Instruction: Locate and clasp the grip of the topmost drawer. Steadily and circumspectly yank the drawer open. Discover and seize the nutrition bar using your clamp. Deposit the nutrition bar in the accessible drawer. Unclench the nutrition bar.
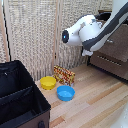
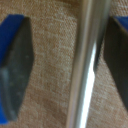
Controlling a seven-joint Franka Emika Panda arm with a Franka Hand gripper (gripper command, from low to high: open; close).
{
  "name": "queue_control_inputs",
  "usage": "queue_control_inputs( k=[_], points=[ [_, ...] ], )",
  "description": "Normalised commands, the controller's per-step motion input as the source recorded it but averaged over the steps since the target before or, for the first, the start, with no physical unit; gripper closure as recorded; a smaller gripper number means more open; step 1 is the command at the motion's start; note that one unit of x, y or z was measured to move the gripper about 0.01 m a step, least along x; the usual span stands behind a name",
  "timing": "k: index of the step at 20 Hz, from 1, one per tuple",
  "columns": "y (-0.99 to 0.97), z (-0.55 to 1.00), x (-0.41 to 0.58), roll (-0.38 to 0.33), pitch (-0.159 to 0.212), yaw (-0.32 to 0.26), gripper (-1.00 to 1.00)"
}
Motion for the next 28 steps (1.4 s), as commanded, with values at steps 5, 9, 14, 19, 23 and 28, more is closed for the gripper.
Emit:
queue_control_inputs(
  k=[5,9,14,19,23,28],
  points=[
    [0.41,0.05,0.249,-0.015,0.043,0.0,-1.0],
    [0.62,0.06,0.335,-0.023,0.182,-0.002,-1.0],
    [0.63,0.24,0.342,0.08,0.092,-0.028,-1.0],
    [0.3,0.29,0.111,0.233,-0.023,-0.198,-1.0],
    [0.15,0.31,-0.008,0.179,-0.098,-0.291,-1.0],
    [0.15,0.2,-0.003,0.23,-0.093,-0.285,-1.0]
  ],
)
